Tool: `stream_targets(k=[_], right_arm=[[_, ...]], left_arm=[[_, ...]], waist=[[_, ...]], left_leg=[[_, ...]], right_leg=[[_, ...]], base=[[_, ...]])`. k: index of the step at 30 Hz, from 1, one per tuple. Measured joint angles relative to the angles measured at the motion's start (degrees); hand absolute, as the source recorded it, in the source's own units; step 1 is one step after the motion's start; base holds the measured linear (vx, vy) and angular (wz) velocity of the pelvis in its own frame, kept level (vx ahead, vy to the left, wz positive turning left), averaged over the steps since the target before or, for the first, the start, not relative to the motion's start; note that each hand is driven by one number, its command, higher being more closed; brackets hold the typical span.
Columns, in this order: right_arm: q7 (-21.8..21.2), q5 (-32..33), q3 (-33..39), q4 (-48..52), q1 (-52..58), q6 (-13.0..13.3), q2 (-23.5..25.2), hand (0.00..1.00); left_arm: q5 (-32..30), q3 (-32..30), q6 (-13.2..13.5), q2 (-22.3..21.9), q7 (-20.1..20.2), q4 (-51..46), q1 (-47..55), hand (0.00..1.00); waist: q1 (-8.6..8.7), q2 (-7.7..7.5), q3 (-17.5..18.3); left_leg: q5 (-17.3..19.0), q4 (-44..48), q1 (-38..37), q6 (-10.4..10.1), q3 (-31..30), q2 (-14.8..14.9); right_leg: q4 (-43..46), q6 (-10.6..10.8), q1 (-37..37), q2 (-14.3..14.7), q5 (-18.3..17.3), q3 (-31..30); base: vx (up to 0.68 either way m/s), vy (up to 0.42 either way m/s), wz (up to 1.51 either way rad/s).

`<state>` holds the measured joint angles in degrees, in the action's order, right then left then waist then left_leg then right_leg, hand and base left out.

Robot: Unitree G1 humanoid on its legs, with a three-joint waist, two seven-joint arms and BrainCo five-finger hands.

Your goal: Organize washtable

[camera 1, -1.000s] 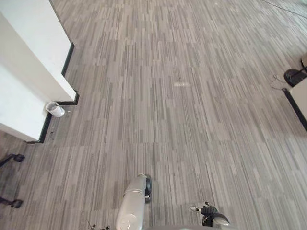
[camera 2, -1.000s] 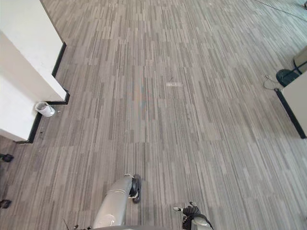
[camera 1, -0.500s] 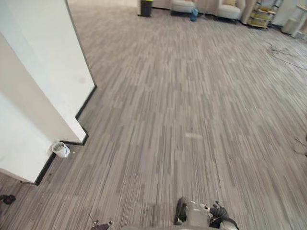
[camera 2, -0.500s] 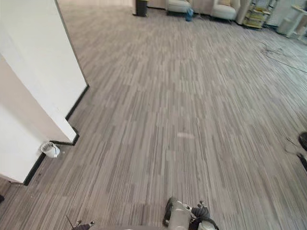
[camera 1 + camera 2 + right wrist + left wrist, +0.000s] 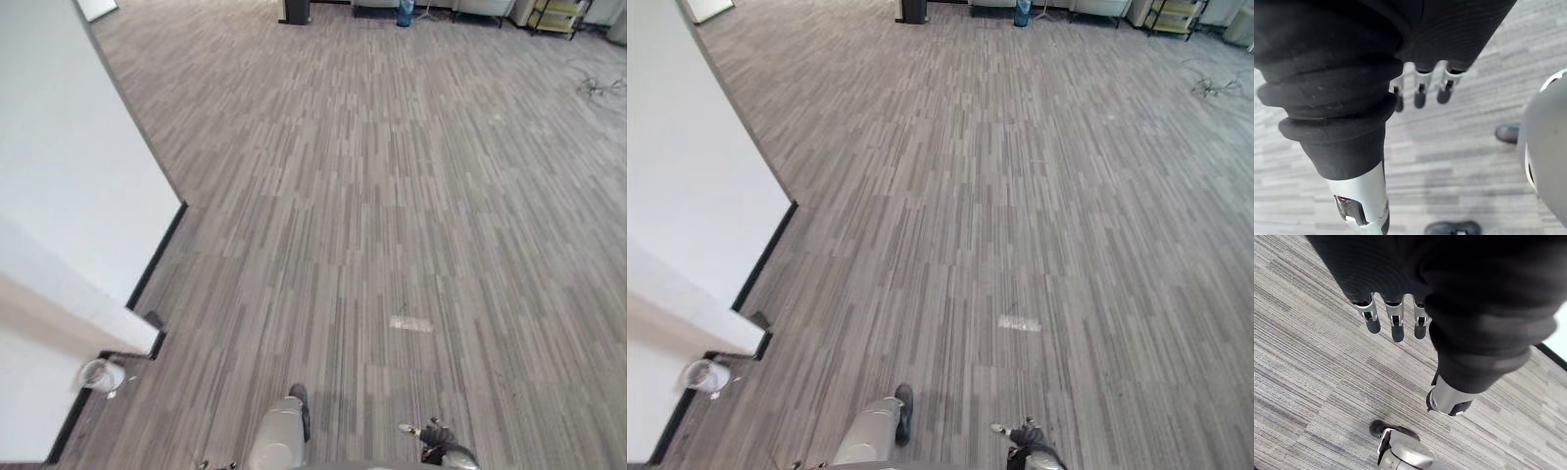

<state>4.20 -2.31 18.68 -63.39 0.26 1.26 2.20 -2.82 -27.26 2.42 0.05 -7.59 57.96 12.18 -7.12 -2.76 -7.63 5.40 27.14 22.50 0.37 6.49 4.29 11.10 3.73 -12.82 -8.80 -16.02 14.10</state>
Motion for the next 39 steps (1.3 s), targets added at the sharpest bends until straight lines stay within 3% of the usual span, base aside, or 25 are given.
stream_targets(k=[2,3,4,5,7,8,10,11,13,15,18,20,21,22,23,24,25,26,29,31,33,34,37,39], right_arm=[[-0.25,-0.07,1.9,-0.2,0.14,-0.01,0.87,0.0],[-0.45,-0.08,2.44,-0.36,0.05,-0.01,0.85,0.0],[-0.68,-0.11,2.44,-0.37,0.04,0.0,0.71,0.0],[-0.73,-0.12,2.42,-0.25,-0.03,0.09,0.61,0.0],[-0.92,-0.14,1.99,0.08,-0.1,0.3,-0.33,0.0],[-0.89,-0.14,1.99,0.21,-0.08,0.29,-0.53,0.0],[-0.83,-0.12,2.01,0.88,-0.08,0.43,-0.8,0.0],[-0.78,-0.11,2.0,1.48,0.02,0.4,-1.09,0.0],[-0.65,-0.08,2.06,1.99,0.34,0.38,-1.46,0.0],[-0.62,-0.09,2.25,3.49,0.92,0.15,-1.79,0.0],[-0.59,-0.1,2.21,4.21,1.73,0.04,-1.84,0.0],[-0.6,-0.17,2.03,4.18,3.01,-0.01,-1.75,0.0],[-0.89,-0.14,2.1,4.54,2.91,-0.04,-2.44,0.0],[-0.8,-0.55,1.51,4.08,2.47,-0.05,-3.36,0.0],[-0.82,-0.55,1.48,3.96,2.4,-0.07,-3.57,0.0],[-0.78,-0.52,1.02,3.93,2.37,-0.04,-3.85,0.0],[-0.64,-0.51,-0.43,3.53,2.04,-0.04,-4.43,0.0],[-0.64,-0.52,-1.43,2.44,1.66,-0.15,-4.73,0.0],[-0.6,-0.49,-3.58,-0.77,1.09,-0.08,-4.95,0.0],[-0.56,-0.44,-5.24,-0.96,0.79,0.0,-5.21,0.0],[-0.52,-0.27,-5.78,-1.08,0.55,0.05,-5.35,0.0],[-0.45,-0.04,-6.07,-1.25,0.49,0.08,-5.4,0.0],[-0.27,-0.05,-6.91,-1.32,1.01,0.45,-4.19,0.0],[0.14,-0.05,-6.83,-1.31,1.42,0.68,-4.21,0.0]], left_arm=[[0.01,-0.51,-0.28,0.5,-0.01,0.81,-0.66,0.0],[0.04,-0.37,-0.6,0.81,-0.03,1.33,-0.62,0.0],[0.04,0.31,-0.84,1.21,-0.03,1.79,-0.54,0.0],[0.01,0.89,-0.94,1.48,-0.01,2.04,-0.59,0.0],[-0.04,2.84,-0.95,2.35,0.01,1.97,-1.51,0.0],[-0.04,2.98,-0.94,2.34,0.04,1.94,-1.96,0.0],[-0.09,3.57,-0.9,2.32,0.09,1.75,-2.81,0.0],[-0.11,4.37,-0.88,2.41,0.05,1.67,-3.32,0.0],[-0.12,4.92,-0.75,2.27,-0.03,1.29,-3.73,0.0],[-0.26,5.38,-0.5,2.05,-0.11,1.05,-4.27,0.0],[-0.23,5.3,-0.43,1.91,-0.16,0.89,-4.38,0.0],[-0.25,5.29,-0.18,2.22,-0.14,0.76,-4.06,0.0],[-0.25,5.27,-0.11,1.09,-0.13,1.1,-3.59,0.0],[-0.2,4.7,0.07,0.64,0.03,0.97,-3.42,0.0],[-0.1,4.33,0.17,0.31,-0.04,0.79,-3.53,0.0],[0.05,3.49,0.19,-0.25,-0.12,0.55,-3.62,0.0],[0.48,3.36,0.11,-0.45,-0.16,0.59,-3.48,0.0],[0.67,3.55,0.06,-0.47,-0.22,0.6,-3.26,0.0],[1.19,5.24,0.29,0.42,-0.51,0.43,-3.09,0.0],[2.44,6.78,0.48,0.51,-1.3,-0.47,-3.29,0.0],[3.73,7.21,0.65,0.55,-1.32,-0.64,-3.11,0.0],[5.15,7.45,0.79,0.69,-1.29,-0.7,-3.01,0.0],[5.59,10.38,1.34,3.34,-1.16,-1.22,-3.41,0.0],[5.63,11.69,1.96,3.89,-0.8,-1.75,-3.66,0.0]], waist=[[-0.16,-0.91,0.1],[-0.43,-1.54,0.02],[-0.16,-1.59,0.04],[0.15,-1.2,-0.2],[0.56,-0.51,-0.53],[0.62,-0.35,-0.53],[1.42,0.0,-0.51],[2.13,0.38,-0.6],[2.71,0.8,-0.54],[3.11,1.7,-0.62],[3.11,1.7,-0.64],[3.11,0.89,-0.21],[3.17,2.93,0.12],[3.18,4.0,0.75],[3.19,4.37,0.72],[3.05,4.66,0.32],[3.06,5.06,0.0],[3.04,4.96,-0.07],[2.4,3.56,-0.65],[1.63,3.55,-0.65],[1.69,3.64,-0.59],[1.35,3.44,-0.49],[1.92,0.02,-0.46],[1.83,-0.58,-0.18]], left_leg=[[4.7,4.75,-0.36,1.71,0.14,-1.28],[7.23,5.61,-3.05,3.01,1.95,-1.8],[9.06,5.27,-6.34,3.81,2.9,-2.28],[9.66,4.76,-8.12,4.14,3.2,-2.32],[10.27,-0.42,-16.62,4.48,3.92,-2.18],[10.23,-2.0,-18.57,4.42,4.19,-1.87],[9.97,-5.54,-23.15,3.98,5.03,-0.95],[9.87,-7.72,-26.26,3.81,5.58,-0.11],[10.21,-8.43,-27.64,2.63,6.24,0.95],[11.78,-8.5,-29.27,-0.03,6.12,3.45],[13.98,-8.11,-31.3,-3.85,4.94,6.23],[15.8,-8.53,-33.09,-6.92,4.38,7.34],[16.72,-8.57,-34.59,-8.37,3.61,10.12],[15.34,-3.61,-32.02,-8.29,0.87,12.35],[14.09,0.8,-29.5,-7.12,-1.48,13.41],[10.27,11.04,-23.81,-3.91,-5.8,14.87],[10.5,20.03,-18.96,-3.9,-7.75,16.07],[10.59,22.99,-17.24,-4.11,-7.69,16.27],[10.54,21.07,-14.15,-4.55,-2.49,14.16],[10.46,7.68,-13.32,-5.4,-1.12,11.19],[7.61,-5.46,-13.52,-8.09,-1.84,8.72],[1.65,-8.95,-14.76,-7.17,-3.04,6.99],[-0.56,-13.82,-16.22,-6.05,-3.27,3.79],[-1.33,-15.62,-16.86,-5.16,-3.44,2.46]], right_leg=[[7.56,1.58,1.26,-2.37,0.93,-0.79],[18.38,2.58,4.46,-4.98,2.47,-2.57],[30.62,2.88,9.04,-7.19,7.82,-4.12],[36.48,3.31,11.23,-7.98,9.84,-4.14],[51.15,0.71,17.76,-10.47,9.56,1.36],[51.9,-0.31,19.0,-10.37,8.87,2.8],[48.34,-1.1,21.75,-10.02,6.23,7.26],[39.63,-1.14,22.9,-9.27,4.52,10.31],[28.83,-1.33,23.19,-8.84,4.63,12.26],[14.85,-1.19,25.0,-8.06,7.18,11.17],[10.09,-1.42,26.04,-7.2,12.41,8.66],[12.37,-1.18,25.79,-7.39,13.45,8.32],[16.29,-0.27,25.91,-5.84,11.7,8.67],[17.5,-0.69,25.51,-3.8,8.13,10.02],[17.65,-1.62,25.07,-3.09,7.25,10.94],[17.02,-2.71,23.39,-1.49,5.72,12.44],[14.82,-3.54,20.37,0.2,5.17,13.92],[13.19,-3.73,18.38,1.01,5.21,14.35],[4.77,-4.22,10.35,3.03,6.24,15.95],[0.27,-3.66,8.45,4.21,7.43,15.82],[-2.1,-3.0,7.98,4.98,8.25,15.72],[-2.99,-2.26,7.5,4.9,8.76,14.76],[-5.23,-0.66,6.96,2.67,10.19,15.44],[-5.33,0.41,6.55,1.54,11.02,15.73]], base=[[0.58,0.231,0.02],[0.53,0.212,-0.16],[0.61,0.223,-0.22],[0.5,0.155,-0.21],[0.52,0.108,-0.17],[0.5,0.057,-0.2],[0.31,-0.021,-0.22],[0.3,-0.081,-0.2],[0.27,-0.118,-0.04],[0.3,-0.172,0.09],[0.36,-0.292,0.06],[0.41,-0.463,0.12],[0.4,-0.44,0.16],[0.4,-0.452,0.16],[0.37,-0.481,0.26],[0.34,-0.488,0.32],[0.33,-0.447,0.3],[0.31,-0.391,0.22],[0.29,-0.327,0.12],[0.19,-0.089,-0.11],[0.21,-0.002,-0.14],[0.23,0.064,-0.1],[0.22,0.099,0.18],[0.19,0.162,0.32]])
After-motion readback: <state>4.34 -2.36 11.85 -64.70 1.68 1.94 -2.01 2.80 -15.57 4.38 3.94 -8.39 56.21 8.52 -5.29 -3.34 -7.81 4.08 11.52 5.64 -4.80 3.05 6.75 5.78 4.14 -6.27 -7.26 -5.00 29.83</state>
